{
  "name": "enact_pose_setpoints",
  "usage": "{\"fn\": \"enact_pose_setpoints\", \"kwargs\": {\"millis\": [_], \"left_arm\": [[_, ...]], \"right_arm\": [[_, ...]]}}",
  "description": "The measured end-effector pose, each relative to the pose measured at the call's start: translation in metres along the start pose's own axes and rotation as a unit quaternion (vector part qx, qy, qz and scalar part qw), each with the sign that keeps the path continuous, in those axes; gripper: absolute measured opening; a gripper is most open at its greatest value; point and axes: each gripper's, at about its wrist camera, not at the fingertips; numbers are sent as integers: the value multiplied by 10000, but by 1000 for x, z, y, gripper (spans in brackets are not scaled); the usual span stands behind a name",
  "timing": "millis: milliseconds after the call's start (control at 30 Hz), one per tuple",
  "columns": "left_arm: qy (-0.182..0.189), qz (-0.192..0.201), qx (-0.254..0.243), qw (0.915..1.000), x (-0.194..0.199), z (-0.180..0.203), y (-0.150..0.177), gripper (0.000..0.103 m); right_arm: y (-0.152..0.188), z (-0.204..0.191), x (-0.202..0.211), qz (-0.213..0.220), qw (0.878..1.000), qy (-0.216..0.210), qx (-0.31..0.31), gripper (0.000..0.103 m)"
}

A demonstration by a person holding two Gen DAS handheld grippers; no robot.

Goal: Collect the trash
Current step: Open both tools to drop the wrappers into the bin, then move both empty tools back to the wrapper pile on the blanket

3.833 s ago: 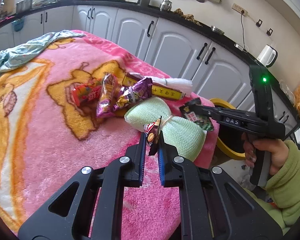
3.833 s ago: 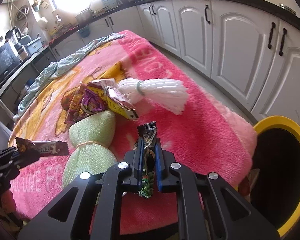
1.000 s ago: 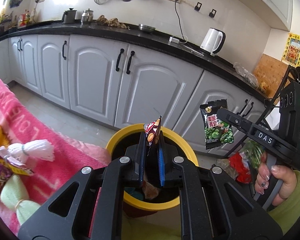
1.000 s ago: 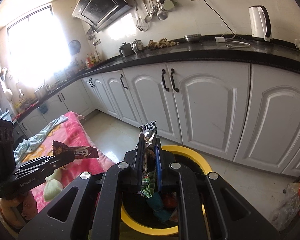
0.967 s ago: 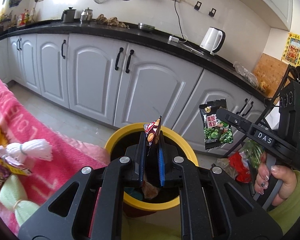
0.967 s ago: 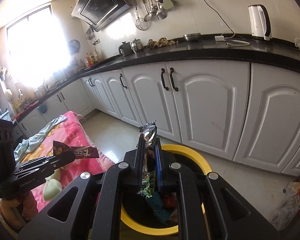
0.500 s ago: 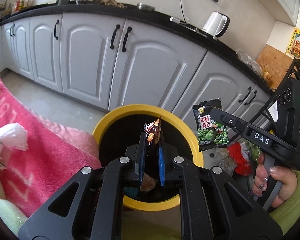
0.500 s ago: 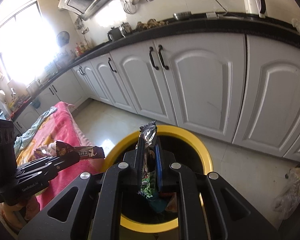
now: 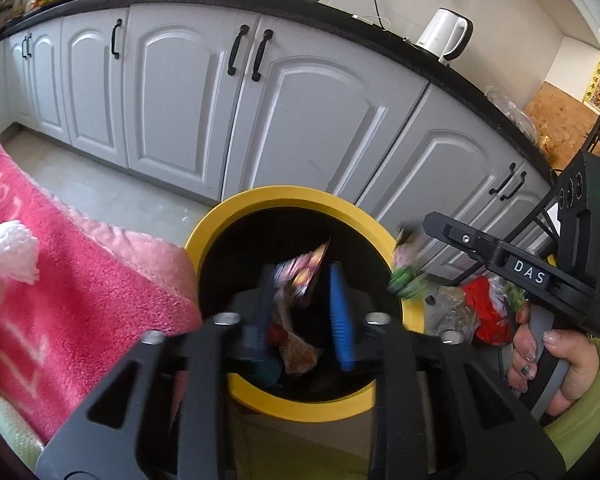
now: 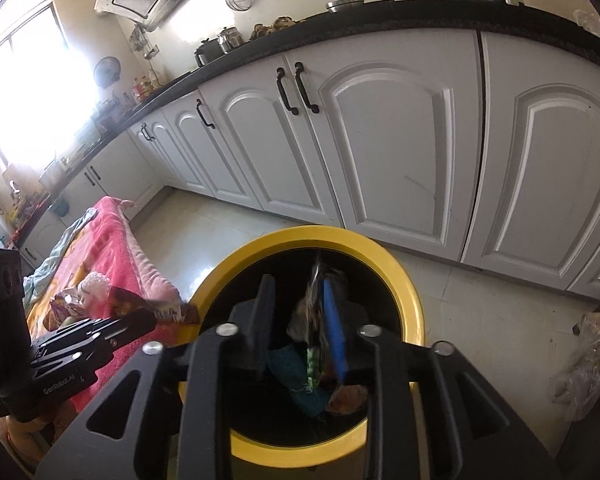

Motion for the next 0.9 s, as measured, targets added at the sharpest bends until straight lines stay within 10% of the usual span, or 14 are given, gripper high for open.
{"fn": "enact_pose_setpoints", "kwargs": {"millis": [433,900], "left_arm": [[-94,121,306,9994,18,-18,-2,86],[-509,475,452,9966,59,-37,-6,92]], "right_arm": [[-3,-2,10,159,9999,13,-24,51],[-9,-37,33,529,9977,43,415,75]]}}
Point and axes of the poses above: each gripper's, at about its wrist camera, not at the fingertips, and x roughly against the way its jaws point, z to its right, y to its underside, and after that the axes turned 6 degrees about -y, right-handed
